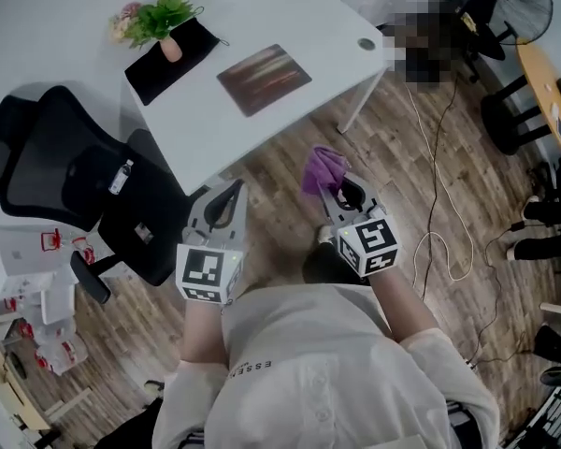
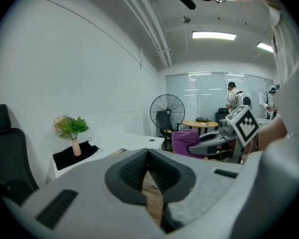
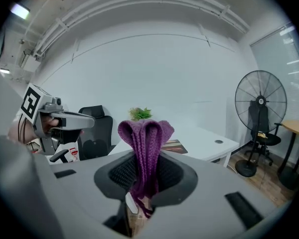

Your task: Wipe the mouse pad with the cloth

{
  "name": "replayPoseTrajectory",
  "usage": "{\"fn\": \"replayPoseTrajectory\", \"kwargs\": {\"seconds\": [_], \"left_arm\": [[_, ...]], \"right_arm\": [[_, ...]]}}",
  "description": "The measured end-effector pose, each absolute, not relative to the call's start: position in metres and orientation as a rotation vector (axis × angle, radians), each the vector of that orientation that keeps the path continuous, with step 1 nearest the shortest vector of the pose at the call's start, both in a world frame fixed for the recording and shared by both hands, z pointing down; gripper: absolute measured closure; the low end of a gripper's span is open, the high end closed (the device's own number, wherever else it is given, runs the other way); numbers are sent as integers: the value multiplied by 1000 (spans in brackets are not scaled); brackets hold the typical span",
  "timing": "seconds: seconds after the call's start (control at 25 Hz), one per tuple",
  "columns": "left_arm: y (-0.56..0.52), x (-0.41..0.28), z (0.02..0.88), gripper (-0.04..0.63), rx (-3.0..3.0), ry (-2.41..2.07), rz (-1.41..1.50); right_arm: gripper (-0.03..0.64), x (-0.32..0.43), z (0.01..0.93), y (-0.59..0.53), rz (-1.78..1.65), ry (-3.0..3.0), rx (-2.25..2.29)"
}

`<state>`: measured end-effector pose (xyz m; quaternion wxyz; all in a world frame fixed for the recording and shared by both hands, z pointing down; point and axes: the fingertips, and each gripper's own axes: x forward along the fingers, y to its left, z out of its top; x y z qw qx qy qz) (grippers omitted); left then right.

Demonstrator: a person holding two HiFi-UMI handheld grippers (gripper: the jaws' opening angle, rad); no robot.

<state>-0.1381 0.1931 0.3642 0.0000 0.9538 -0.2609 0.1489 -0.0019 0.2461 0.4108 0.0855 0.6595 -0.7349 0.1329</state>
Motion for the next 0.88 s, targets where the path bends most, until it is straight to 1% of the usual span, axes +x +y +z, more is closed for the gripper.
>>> {"fn": "replayPoseTrajectory", "kwargs": {"seconds": [0.2, 0.4, 0.6, 0.88], "left_arm": [[170, -77, 367, 594, 2923, -938, 460], [149, -43, 370, 594, 2843, -1062, 450], [126, -40, 381, 594, 2749, -1124, 452], [64, -42, 394, 594, 2686, -1205, 448]], "right_arm": [[529, 60, 412, 212, 434, -2275, 1838], [529, 107, 412, 177, 423, -2316, 1738], [529, 116, 421, 138, 434, -2364, 1652], [529, 114, 433, 71, 433, -2376, 1559]]}}
